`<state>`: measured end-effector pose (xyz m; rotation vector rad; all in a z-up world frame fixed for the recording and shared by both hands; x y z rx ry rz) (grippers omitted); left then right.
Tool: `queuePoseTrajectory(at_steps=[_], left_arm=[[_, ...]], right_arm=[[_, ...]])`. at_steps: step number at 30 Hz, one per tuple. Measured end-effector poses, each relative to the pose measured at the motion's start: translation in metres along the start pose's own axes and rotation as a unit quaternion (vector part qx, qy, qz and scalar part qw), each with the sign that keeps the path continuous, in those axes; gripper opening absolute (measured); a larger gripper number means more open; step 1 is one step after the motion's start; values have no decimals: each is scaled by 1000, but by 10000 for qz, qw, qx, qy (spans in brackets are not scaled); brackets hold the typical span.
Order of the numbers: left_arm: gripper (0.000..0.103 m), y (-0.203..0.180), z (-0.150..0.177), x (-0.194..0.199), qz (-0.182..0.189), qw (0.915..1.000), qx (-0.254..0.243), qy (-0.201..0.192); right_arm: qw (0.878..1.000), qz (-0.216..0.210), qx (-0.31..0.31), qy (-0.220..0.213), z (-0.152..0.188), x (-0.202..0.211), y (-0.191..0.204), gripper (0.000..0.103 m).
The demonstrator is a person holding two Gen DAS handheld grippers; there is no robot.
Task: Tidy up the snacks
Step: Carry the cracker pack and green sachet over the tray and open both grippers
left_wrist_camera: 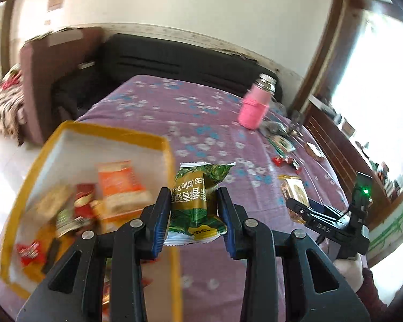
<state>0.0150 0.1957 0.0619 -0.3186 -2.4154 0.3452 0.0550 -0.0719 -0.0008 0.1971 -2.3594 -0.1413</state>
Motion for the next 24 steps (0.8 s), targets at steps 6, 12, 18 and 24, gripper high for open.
queuePoseTrajectory(at_steps=[6, 12, 18, 24], left_arm=[[33, 62, 13, 27, -501, 9979, 365, -211], [33, 106, 24, 29, -681, 9949, 721, -164], [33, 131, 31, 21, -757, 9928, 928, -23], [33, 145, 38, 3, -835, 9910, 1038, 148]], right_arm=[[9968, -613, 502, 102, -4, 19, 93, 70], [9874, -1146, 1066, 231, -13, 29, 190, 70], [9783, -1322, 1477, 599, -14, 0, 262, 70], [9750, -1223, 1535, 1043, -13, -39, 295, 70]])
Point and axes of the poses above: each gripper's, at about its wrist camera, not at the fingertips, and x roughly against the way its jaws point, y to its left, z to its underside, the point moved 9 cm from there along -x, roughly the way its jaws point, and after that the axes turned 5 degrees about z, right-handed, at the moved point
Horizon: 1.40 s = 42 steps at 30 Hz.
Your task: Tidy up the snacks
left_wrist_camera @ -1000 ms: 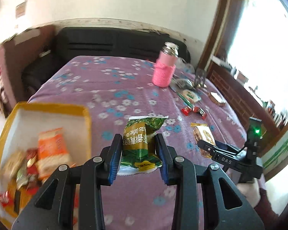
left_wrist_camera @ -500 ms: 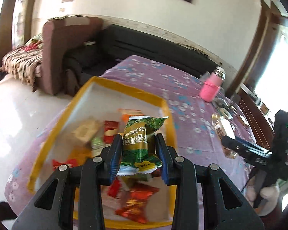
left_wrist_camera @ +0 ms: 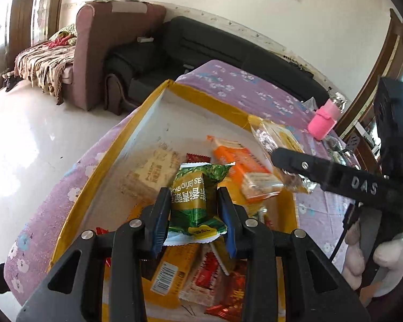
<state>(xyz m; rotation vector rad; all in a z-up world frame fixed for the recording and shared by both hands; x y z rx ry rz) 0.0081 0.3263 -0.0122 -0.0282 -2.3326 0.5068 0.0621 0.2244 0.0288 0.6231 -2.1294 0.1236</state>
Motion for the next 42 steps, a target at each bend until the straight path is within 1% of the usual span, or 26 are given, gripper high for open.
queuePoseTrajectory(at_steps=[3, 4, 7, 8, 10, 11, 13, 15, 18, 20, 23, 24, 25, 26, 27, 29, 30, 31, 32, 33, 34, 37, 39, 40, 42], left_arm=[[34, 6, 3, -9, 0, 9999, 116, 118], [36, 6, 3, -9, 10, 9998, 144, 113], [48, 7, 2, -5, -27, 9999, 133, 9], [50, 7, 1, -2, -47, 9999, 124, -34], [51, 6, -1, 6, -76, 9998, 89, -136], [55, 6, -2, 11, -98, 9997, 59, -194], [61, 5, -3, 20, -156, 9994, -28, -301], [63, 4, -4, 27, -204, 9991, -84, -375], [67, 0, -4, 36, -251, 9985, -185, -442], [67, -1, -2, 40, -260, 9983, -236, -465], [68, -3, -1, 46, -377, 9976, -282, -498], [70, -4, -1, 48, -381, 9974, -287, -536], [78, -5, -2, 49, -401, 9972, -289, -561], [79, -3, -3, 50, -450, 9970, -275, -568], [79, -1, -4, 50, -518, 9970, -224, -533], [79, 1, -3, 59, -676, 9964, -127, -501], [79, -3, -4, 67, -682, 9957, -182, -600], [79, -10, -4, 81, -746, 9935, -345, -785], [81, -16, -3, 90, -827, 9912, -493, -909], [84, -22, -1, 97, -894, 9887, -645, -1014], [86, -31, 2, 102, -928, 9865, -785, -1094], [86, -57, 15, 104, -843, 9850, -903, -1204], [86, -75, 22, 104, -829, 9838, -990, -1244], [86, -85, 24, 106, -895, 9815, -1071, -1312], [86, -109, 27, 117, -1077, 9728, -1320, -1568]], right_arm=[[9998, 55, 31, 200, -2, -19, 2, 70], [9996, 80, 58, 262, -3, -26, 4, 70], [9991, 112, 145, 371, -7, -43, 12, 70], [9990, 83, 165, 404, -9, -49, 16, 70], [9987, 58, 207, 459, -17, -60, 23, 70], [9985, 71, 234, 488, -21, -66, 27, 70], [9979, 0, 260, 589, -24, -76, 35, 70], [9972, -121, 199, 709, -25, -85, 41, 70], [9969, -260, -31, 740, -27, -89, 44, 70], [9970, -315, -126, 694, -29, -85, 44, 70], [9982, -367, -208, 430, -33, -63, 42, 70], [9987, -351, -190, 320, -34, -53, 43, 71], [9991, -369, -166, 151, -38, -37, 44, 71], [9991, -391, -159, 54, -40, -27, 45, 71], [9991, -390, -141, -22, -41, -16, 48, 74], [9998, -217, 16, -48, -42, -3, 48, 74], [9999, -123, 66, -88, -39, 3, 46, 74], [9997, -78, 93, -233, -32, 15, 43, 74], [9990, -124, 39, -434, -20, 28, 37, 74], [9982, -210, -49, -566, -4, 37, 31, 76], [9976, -279, -167, -613, 21, 44, 20, 76], [9971, -152, -501, -555, 70, 53, -15, 75], [9958, -132, -735, -535, 92, 61, -37, 76], [9948, -105, -854, -538, 103, 67, -49, 76], [9942, 16, -910, -565, 119, 82, -69, 76]])
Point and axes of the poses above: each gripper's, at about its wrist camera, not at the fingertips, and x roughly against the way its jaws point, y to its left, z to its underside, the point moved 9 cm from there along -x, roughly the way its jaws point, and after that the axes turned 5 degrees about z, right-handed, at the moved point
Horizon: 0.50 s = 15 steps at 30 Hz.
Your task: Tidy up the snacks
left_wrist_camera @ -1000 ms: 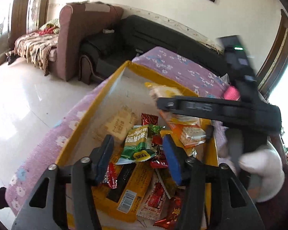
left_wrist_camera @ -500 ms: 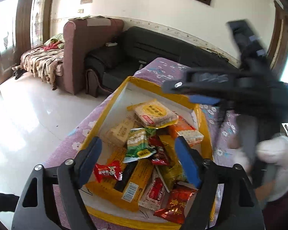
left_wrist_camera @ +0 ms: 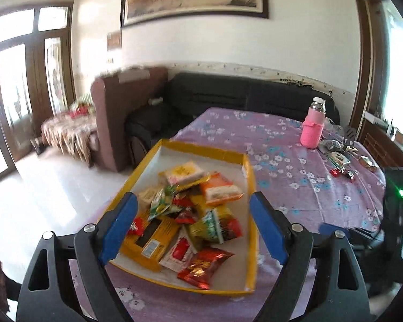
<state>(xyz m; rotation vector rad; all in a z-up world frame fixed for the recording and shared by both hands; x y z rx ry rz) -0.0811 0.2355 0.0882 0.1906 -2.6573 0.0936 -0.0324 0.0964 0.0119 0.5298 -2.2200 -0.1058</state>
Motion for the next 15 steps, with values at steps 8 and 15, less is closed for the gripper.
queuePoseTrajectory(at_steps=[8, 15], left_arm=[[103, -32, -33, 74, -1144, 9821, -550, -1390], [103, -49, -34, 66, -892, 9876, -633, -1128]], right_arm=[[9973, 328, 23, -660, 10, 55, -44, 77], [9950, 424, 350, -831, 19, 65, -40, 78]])
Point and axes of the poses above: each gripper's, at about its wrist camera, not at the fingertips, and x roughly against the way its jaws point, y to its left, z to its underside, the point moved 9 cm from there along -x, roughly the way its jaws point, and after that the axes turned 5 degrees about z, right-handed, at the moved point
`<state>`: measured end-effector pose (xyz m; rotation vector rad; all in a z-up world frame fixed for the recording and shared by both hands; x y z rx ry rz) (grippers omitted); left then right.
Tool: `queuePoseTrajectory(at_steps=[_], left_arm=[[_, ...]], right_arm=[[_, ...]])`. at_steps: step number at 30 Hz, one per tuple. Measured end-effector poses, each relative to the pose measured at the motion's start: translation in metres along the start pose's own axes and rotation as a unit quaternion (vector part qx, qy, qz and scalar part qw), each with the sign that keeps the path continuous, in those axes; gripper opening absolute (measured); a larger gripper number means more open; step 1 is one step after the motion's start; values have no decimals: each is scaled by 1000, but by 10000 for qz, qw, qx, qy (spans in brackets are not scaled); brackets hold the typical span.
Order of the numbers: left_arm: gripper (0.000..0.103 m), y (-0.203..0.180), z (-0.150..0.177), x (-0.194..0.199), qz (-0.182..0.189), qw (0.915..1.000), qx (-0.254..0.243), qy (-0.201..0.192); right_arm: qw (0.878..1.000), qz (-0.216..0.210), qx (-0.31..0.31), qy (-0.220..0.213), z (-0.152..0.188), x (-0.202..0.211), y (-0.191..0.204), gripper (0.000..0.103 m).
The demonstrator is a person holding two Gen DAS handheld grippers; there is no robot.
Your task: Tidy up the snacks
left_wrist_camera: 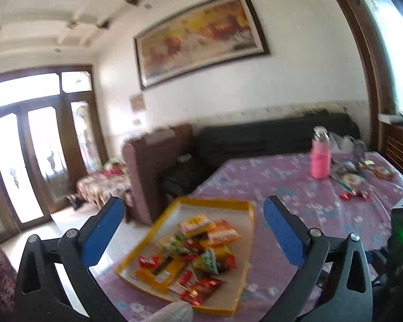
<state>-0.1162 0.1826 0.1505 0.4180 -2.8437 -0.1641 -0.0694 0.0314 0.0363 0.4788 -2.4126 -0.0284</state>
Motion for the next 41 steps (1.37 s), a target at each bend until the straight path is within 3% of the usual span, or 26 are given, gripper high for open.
queuePoseTrajectory(at_steps=[6, 16, 25, 41], left_arm=[[103, -13, 36, -33, 431, 9948, 107, 912], [103, -12, 80, -58, 182, 9863, 89, 1640], [103, -14, 94, -65, 306, 9823, 234, 1833], [103, -2, 100, -67, 359, 9801, 418, 1908]], right_arm=[[10000, -74, 2, 38, 10, -3, 3, 78], [9998, 106, 157, -88, 28, 16, -3, 79], [9947, 614, 781, -253, 35, 49, -25, 82], [9923, -77, 1233, 1, 41, 17, 51, 81]])
Point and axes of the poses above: each gripper's, at about its wrist camera, not at the fingertips, and x roughly against the way its jaws point, y to its left, z to its underside, the point moved 9 cm from there along -x, roughly the way its jaws point, and after that the axes turned 5 degrees about z, right-handed, at the moved point
